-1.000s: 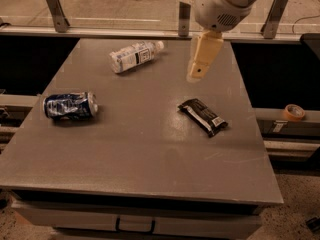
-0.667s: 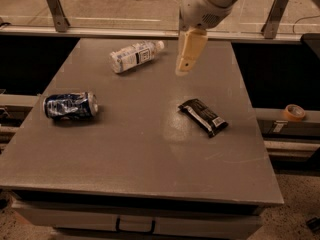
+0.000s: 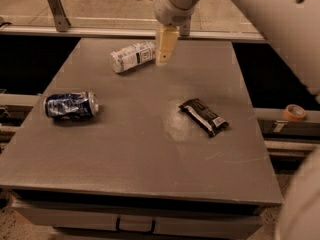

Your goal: Place blue plastic bottle upright

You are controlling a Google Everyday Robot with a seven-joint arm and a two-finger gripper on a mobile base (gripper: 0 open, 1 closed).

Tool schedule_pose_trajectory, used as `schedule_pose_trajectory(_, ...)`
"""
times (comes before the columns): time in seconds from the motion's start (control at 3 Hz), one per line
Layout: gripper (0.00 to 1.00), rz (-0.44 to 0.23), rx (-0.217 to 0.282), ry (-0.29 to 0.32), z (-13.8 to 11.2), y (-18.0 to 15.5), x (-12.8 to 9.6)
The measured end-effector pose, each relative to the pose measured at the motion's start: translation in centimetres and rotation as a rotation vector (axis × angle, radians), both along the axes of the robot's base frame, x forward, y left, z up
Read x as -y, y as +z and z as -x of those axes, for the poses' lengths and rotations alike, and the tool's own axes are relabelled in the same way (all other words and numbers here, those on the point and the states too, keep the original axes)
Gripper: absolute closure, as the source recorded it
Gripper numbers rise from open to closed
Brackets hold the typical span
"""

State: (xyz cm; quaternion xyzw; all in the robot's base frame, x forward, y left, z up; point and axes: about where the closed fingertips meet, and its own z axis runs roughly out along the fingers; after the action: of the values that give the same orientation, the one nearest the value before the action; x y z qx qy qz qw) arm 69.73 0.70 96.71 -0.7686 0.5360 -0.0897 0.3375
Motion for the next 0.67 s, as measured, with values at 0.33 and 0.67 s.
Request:
schedule_pose_trajectory(0.33, 0.00, 0.062, 0.004, 0.023, -4.6, -2.1, -2.4)
schedule_pose_trajectory(0.67, 0.00, 0.138, -0.022, 0.025, -8.2, -4.7, -4.3)
